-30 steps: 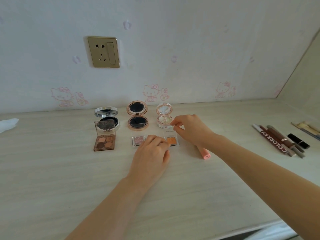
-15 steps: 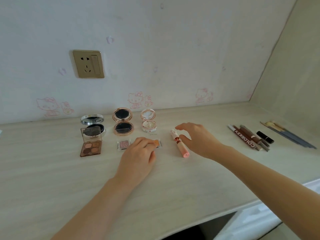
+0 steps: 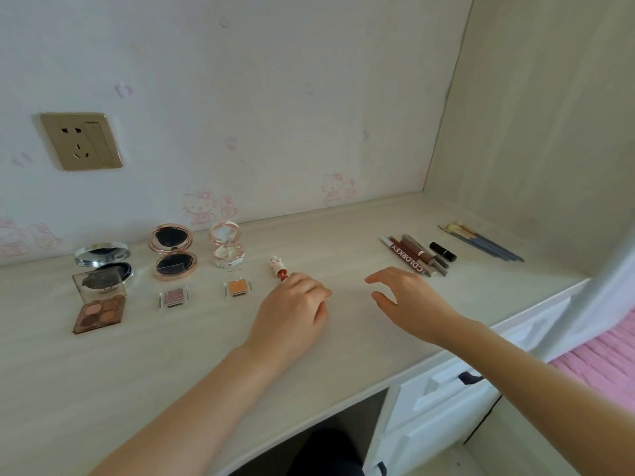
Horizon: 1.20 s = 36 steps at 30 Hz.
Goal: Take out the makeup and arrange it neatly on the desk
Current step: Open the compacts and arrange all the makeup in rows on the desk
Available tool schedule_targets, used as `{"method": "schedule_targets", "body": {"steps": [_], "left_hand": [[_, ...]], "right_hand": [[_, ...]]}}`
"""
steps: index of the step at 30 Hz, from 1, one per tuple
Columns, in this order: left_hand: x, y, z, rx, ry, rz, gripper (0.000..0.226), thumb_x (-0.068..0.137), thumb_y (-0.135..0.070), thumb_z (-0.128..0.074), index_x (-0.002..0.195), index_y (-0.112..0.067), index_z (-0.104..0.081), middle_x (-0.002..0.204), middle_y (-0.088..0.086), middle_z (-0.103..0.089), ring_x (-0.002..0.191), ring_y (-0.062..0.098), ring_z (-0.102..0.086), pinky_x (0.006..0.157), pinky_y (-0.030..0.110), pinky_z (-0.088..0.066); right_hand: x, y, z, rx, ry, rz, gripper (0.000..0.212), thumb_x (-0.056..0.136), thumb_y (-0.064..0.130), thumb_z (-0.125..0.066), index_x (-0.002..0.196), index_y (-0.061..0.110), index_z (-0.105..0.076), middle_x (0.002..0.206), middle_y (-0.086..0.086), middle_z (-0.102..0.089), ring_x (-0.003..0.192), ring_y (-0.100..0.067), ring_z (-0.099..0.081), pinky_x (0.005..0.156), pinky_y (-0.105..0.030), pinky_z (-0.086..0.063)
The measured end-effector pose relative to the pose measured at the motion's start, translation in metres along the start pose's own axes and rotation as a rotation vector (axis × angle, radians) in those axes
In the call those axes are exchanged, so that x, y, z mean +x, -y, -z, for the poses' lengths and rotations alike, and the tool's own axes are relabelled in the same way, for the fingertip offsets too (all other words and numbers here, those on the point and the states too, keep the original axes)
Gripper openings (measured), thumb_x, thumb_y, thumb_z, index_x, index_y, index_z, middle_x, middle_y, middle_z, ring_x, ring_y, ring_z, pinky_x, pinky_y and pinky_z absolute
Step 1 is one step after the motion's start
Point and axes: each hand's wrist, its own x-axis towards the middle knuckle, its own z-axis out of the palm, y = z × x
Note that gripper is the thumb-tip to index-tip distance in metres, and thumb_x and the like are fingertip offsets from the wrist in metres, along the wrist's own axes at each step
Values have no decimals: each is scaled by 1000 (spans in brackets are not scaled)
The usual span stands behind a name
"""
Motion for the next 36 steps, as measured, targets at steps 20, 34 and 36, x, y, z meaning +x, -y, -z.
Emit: {"method": "schedule_targets", "body": {"steps": [20, 34, 36], "left_hand": [[119, -54, -89, 8, 219, -47, 33, 91, -18, -46, 118, -20, -64, 119, -3, -62, 118, 18, -45, 89, 33, -46], [183, -50, -116, -153, 197, 124, 34, 91, -15, -47, 122, -11, -62, 125, 6, -58, 123, 26, -42, 97, 40, -42], [194, -51, -121, -171, 230, 152, 38, 94, -18, -44, 130, -9, -55, 134, 8, -53, 130, 26, -36, 102, 41, -39]], "right_hand": [[-9, -113, 22, -33, -109, -182, 27, 94, 20, -50, 118, 25, -63, 121, 5, -59, 114, -15, -51, 94, -29, -44], [38, -127, 28, -109, -137, -209, 26, 94, 26, -50, 117, 19, -61, 110, -2, -57, 104, -22, -49, 82, -30, -42], [43, -127, 28, -130, -118, -209, 28, 94, 27, -50, 119, 18, -60, 114, -3, -56, 107, -22, -48, 86, -32, -43]]}}
